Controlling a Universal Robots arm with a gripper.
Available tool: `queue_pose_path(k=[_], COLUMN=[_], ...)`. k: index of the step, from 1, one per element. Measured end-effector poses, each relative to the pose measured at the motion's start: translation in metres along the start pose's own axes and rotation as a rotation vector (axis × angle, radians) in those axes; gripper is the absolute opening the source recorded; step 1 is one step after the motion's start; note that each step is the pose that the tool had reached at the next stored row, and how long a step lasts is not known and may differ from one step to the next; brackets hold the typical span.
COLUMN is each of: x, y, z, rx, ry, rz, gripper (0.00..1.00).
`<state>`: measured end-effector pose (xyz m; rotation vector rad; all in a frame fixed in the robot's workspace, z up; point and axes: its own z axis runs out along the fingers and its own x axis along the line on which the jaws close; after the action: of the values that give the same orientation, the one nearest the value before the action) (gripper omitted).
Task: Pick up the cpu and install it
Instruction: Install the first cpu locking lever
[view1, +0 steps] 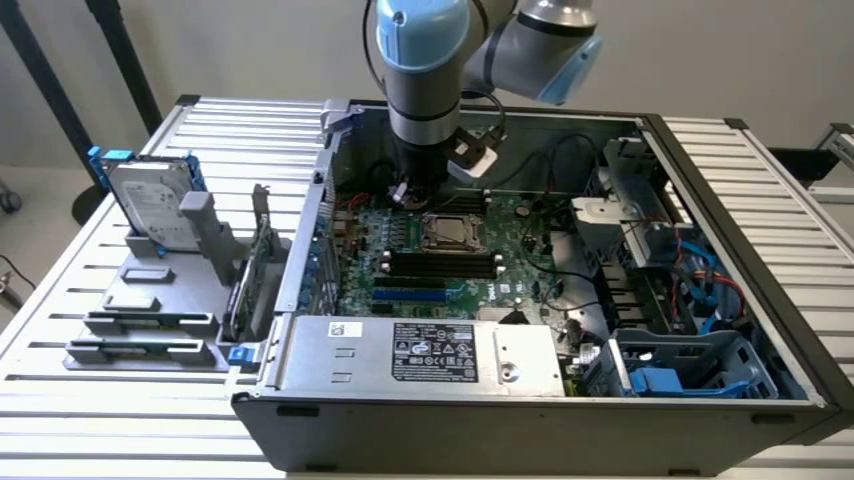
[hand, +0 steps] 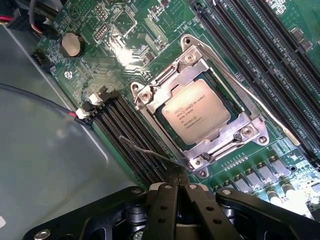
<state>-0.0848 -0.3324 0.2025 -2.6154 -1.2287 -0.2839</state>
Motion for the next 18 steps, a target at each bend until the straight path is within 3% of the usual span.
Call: queue_pose_path(k=[13,18], x=[0.0042,0.0069], y=[-0.0007,0.0025], z=[0.0033,0.0036], rx=[-0.0180,-0.0216], ry=[-0.0210,-0.0255], rz=[-0.002,-0.003], gripper=[0.11,0.11])
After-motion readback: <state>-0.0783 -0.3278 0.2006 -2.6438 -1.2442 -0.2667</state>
